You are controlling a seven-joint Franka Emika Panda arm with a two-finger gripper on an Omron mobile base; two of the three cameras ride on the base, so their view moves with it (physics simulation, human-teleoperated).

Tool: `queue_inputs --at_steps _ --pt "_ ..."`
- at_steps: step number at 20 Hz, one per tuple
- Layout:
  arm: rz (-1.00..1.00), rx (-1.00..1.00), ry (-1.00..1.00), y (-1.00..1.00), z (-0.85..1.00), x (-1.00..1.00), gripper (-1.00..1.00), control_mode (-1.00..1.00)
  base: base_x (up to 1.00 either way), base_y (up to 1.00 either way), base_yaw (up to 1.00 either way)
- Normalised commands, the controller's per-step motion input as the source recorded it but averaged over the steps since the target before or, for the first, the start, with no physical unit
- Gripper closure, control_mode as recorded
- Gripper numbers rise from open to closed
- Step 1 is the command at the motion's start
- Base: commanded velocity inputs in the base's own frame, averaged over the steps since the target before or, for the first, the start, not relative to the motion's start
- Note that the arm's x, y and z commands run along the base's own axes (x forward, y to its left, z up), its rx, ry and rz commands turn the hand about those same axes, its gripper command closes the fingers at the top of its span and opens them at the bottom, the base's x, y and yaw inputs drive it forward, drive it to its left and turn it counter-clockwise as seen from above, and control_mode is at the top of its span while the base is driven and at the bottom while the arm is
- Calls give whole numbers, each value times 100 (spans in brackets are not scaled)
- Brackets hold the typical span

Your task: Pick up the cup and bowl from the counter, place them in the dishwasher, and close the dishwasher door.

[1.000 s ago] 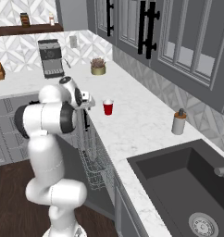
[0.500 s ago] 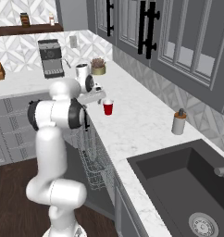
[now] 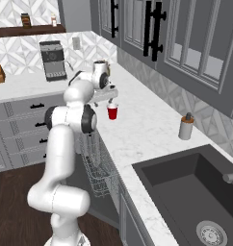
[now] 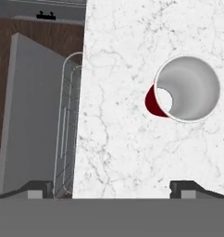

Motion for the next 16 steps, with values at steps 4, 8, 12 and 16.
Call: queue_inputs --at_steps 4,8,12,16 --pt "0 -3 -4 0 -43 53 -100 -100 0 0 0" --pt "0 -1 -8 0 -25 28 -100 -100 0 0 0" --pt "0 -23 -4 0 -2 -1 -100 -100 0 0 0" --pt "0 -25 -3 0 -4 -47 -100 -100 0 0 0"
